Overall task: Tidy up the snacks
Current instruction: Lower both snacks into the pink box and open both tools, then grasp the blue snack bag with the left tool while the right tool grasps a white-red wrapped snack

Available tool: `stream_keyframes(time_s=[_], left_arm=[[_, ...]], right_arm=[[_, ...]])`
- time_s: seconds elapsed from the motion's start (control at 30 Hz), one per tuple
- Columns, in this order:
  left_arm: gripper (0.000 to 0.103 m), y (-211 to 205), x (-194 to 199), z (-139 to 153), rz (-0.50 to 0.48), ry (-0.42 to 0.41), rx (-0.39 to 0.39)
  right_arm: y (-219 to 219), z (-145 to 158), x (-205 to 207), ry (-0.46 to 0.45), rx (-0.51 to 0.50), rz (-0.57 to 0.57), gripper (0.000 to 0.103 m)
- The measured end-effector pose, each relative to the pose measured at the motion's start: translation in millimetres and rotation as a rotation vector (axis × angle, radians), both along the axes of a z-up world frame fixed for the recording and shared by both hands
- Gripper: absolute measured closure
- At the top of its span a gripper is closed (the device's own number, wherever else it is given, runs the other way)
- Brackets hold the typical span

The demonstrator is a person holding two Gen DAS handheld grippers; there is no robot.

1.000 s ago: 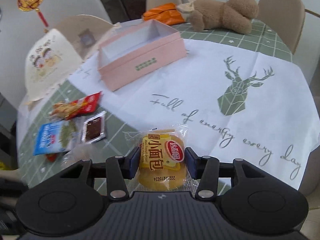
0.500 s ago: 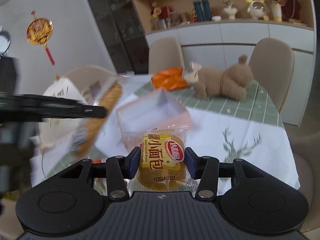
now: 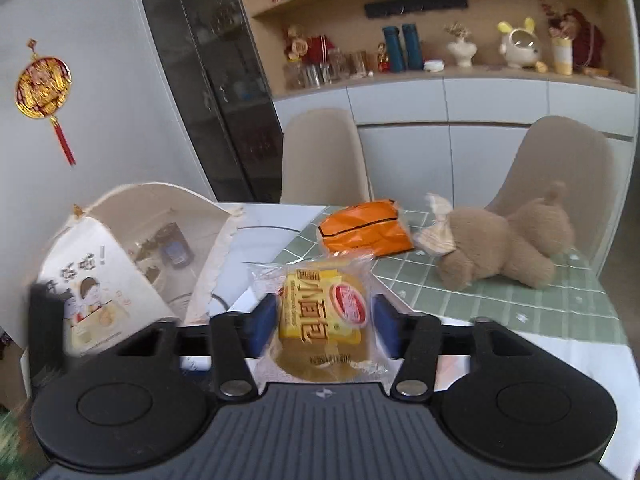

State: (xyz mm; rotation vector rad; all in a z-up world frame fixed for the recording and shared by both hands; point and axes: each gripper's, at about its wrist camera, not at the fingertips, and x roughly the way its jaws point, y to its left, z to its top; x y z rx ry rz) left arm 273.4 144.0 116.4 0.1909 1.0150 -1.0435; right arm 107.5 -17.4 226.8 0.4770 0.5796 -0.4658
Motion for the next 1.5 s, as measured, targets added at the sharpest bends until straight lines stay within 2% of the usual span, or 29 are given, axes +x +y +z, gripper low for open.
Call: stream_keyframes(time_s=[0.13,0.2,0.33,0.43,0.47,0.5,0.6,0.63,0.73,0.83,0.93,1.03,1.13,1.2,1.3,1.5], left_arm=[[0.069,14.8,11.8,-17.7,0.019,0.074,-0.029],[0.069,12.7,17.0,-26.5,0.033,0.111,-0.034],[0.069,-4.0,20.6,-40.7,0.042,0.132,-0.025],[0.069,-20.6,20.6,-52.9,0.024,0.138,-0.004],[0.069,-25.4,19.9,-57.0,0.011,0.134,0.005],[0.065,-30.2,19.6,-60.9,0.003,0.13,0.018],[0.064,-42.7,23.5,-69.6,-0.016,0.133,0.018],[0.064,-47.7,26.5,-72.6,-0.023,0.147,0.015],[0.064,-59.8,31.8,-81.3,-0.054,0.161,0.022],[0.064,-60.2,28.7,-82.7,-0.099,0.143,0.016],[0.064,-53.9,21.6,-80.1,-0.122,0.138,0.006],[0.064,-40.8,12.9,-72.7,-0.124,0.161,-0.006],[0.064,-16.3,-4.0,-55.7,-0.119,0.116,0.001],[0.064,8.1,-18.3,-43.5,-0.113,0.084,0.021],[0.064,52.7,-43.0,-31.5,-0.149,0.075,0.055],[0.064,115.6,-96.2,-43.9,-0.261,0.164,0.188]], right_arm=[[-16.7,-47.2,38.4,0.132,0.007,-0.086,0.029],[-15.6,-76.1,54.9,0.257,-0.042,-0.117,0.03],[-14.7,-124.5,63.5,0.447,-0.135,-0.156,0.037],[-16.0,-148.7,51.0,0.508,-0.12,-0.203,0.037],[-15.6,-152.0,39.9,0.482,-0.094,-0.218,0.038],[-12.7,-152.2,28.8,0.448,-0.052,-0.235,0.037],[3.0,-154.5,4.2,0.402,0.042,-0.259,0.038],[10.2,-156.2,-2.6,0.394,0.06,-0.278,0.033],[26.0,-156.4,-27.0,0.344,0.12,-0.376,0.029],[31.1,-148.2,-54.9,0.237,0.206,-0.399,0.029],[41.2,-132.9,-72.2,0.196,0.203,-0.405,0.029],[50.4,-129.3,-72.3,0.237,0.177,-0.351,0.029],[60.2,-136.7,-69.7,0.298,0.141,-0.303,0.029],[69.4,-138.1,-75.4,0.273,0.138,-0.255,0.029],[95.1,-140.4,-93.7,0.206,0.138,-0.12,0.029],[146.5,-167.1,-119.7,0.208,0.244,0.118,0.029]])
